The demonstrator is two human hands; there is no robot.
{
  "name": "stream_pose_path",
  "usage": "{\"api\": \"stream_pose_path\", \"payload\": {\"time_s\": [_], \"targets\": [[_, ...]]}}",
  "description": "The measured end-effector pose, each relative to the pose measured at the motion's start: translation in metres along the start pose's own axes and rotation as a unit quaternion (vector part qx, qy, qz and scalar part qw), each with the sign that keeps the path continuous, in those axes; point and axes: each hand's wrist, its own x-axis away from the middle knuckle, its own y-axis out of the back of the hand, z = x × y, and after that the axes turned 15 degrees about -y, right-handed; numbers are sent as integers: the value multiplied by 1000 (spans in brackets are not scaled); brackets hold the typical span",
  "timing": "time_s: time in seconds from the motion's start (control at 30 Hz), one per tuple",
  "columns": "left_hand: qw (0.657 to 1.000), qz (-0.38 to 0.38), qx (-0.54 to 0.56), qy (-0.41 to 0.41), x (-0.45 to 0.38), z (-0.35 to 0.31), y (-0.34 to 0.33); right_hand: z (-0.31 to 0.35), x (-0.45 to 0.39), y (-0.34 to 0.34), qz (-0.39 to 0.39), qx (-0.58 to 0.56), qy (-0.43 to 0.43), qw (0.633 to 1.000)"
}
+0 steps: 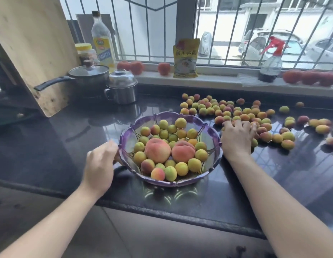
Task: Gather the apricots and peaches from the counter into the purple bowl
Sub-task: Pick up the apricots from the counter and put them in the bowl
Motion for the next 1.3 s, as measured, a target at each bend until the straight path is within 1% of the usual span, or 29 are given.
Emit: {"api": "stream_pose_path", "payload": {"time_s": [0.07,0.1,0.13,0.17,0.2,0.23,0.27,0.3,0.37,0.5,0.53,0.57,0.6,0.63,0.67,0.7,0.77,0.8,0.83,0.9,1.07,1.17,1.23,1.3], "targets": [[998,-57,-18,23,-17,6,6,-1,-1,-2,-25,-27,6,999],[995,-63,-67,46,-33,18,8,-1,-1,-3,-34,-43,9,998],[985,-28,-151,76,-51,29,9,-1,0,-3,-41,-60,11,997],[963,47,-247,100,-65,41,11,-1,0,-3,-50,-78,12,996],[929,139,-323,112,-74,52,10,-1,1,-3,-59,-97,14,993],[891,220,-381,109,-77,61,7,-2,1,-3,-65,-116,18,991],[864,274,-410,101,-76,67,4,-3,1,-3,-68,-136,21,988],[852,298,-420,93,-73,70,1,-5,2,-3,-68,-157,25,985],[852,294,-427,73,-67,72,-1,-7,2,0,-60,-203,26,977],[876,251,-405,77,-68,73,1,-6,4,34,-15,-343,8,939],[880,244,-401,76,-68,74,1,-4,4,51,21,-373,9,928],[881,239,-401,74,-68,75,0,-1,3,70,82,-396,24,914],[881,234,-404,72,-67,76,-1,5,3,89,160,-397,53,902],[882,229,-407,68,-66,74,-2,12,3,105,233,-365,98,896],[884,223,-405,67,-66,73,-2,20,4,118,279,-302,156,898],[887,218,-402,67,-66,72,-2,28,4,125,287,-222,218,906],[890,210,-400,63,-66,75,-2,42,5,126,238,-65,317,916],[890,206,-402,58,-66,78,-2,46,5,121,212,-7,340,916],[890,205,-404,56,-66,81,-2,48,4,116,196,27,350,916],[890,203,-405,53,-66,84,-2,47,0,110,188,48,355,914],[894,196,-400,55,-67,83,-3,39,-6,105,165,43,364,916],[893,196,-402,59,-67,82,-3,38,-2,103,168,46,367,914],[887,202,-408,76,-68,80,-5,36,-2,105,187,37,351,917],[872,222,-424,98,-71,75,-10,34,-2,107,198,23,335,921]]}}
